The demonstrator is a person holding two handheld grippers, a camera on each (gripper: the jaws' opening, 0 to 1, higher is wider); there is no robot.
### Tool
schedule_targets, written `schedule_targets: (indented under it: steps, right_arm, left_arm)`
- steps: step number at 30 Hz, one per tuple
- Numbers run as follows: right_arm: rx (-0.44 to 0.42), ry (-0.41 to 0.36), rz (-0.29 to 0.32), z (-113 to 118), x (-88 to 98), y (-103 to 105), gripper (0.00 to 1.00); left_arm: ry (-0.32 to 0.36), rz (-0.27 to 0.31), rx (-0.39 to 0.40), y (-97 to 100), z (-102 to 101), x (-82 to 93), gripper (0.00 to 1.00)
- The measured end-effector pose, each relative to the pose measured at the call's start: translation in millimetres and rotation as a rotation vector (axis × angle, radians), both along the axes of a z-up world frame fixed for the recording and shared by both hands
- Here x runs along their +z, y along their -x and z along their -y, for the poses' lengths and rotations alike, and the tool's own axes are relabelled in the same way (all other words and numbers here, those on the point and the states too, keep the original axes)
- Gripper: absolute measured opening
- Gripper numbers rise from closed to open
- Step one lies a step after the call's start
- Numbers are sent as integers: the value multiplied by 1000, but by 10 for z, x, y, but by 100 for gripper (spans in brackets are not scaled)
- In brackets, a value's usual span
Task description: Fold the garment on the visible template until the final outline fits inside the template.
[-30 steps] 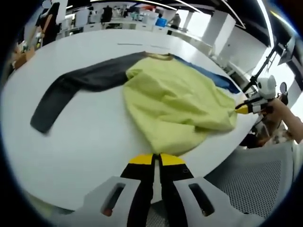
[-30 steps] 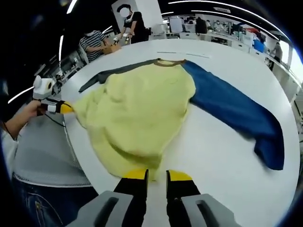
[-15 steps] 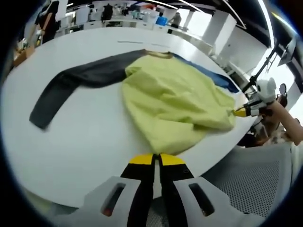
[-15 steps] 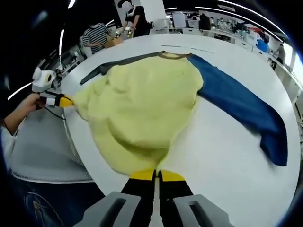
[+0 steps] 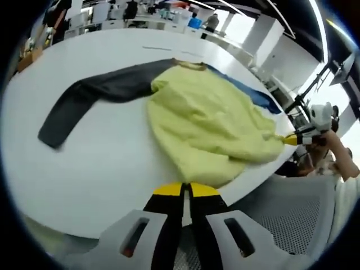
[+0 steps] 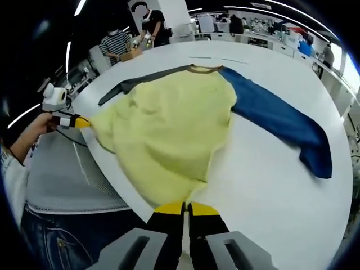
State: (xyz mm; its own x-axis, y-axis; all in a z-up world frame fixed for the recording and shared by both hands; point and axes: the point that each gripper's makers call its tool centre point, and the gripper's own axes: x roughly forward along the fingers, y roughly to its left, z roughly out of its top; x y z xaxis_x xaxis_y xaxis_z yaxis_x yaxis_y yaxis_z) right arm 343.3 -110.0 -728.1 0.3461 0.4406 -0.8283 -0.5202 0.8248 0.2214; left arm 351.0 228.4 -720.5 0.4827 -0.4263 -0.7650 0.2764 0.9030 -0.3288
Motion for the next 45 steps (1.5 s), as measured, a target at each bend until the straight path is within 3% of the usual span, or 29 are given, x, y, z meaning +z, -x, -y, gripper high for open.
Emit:
schedule_targets:
  steps: [5, 9, 19, 30, 41, 45]
  right_arm:
    - [17, 13, -13, -38, 10, 107, 0]
    - [-20, -12, -46, -55, -31, 174, 0]
    - [-53, 14, -86, -7, -194, 297, 0]
    - [-39, 33, -103, 6, -295, 354, 0]
    - [-43, 12, -91, -4, -277, 328, 0]
    - [-75, -22, -74, -7, -217, 268, 12]
  left_arm:
    - [-6, -15, 15, 19, -99, 20, 0]
    - [-9, -37, 19, 74, -135, 2, 0]
    - [-57, -128, 8, 289, -141, -165, 0]
    - [-141, -139, -22, 339, -172, -279, 0]
    - [-142, -125, -17, 330, -168, -294, 1]
    - [-123, -120, -5, 326, -158, -271, 9]
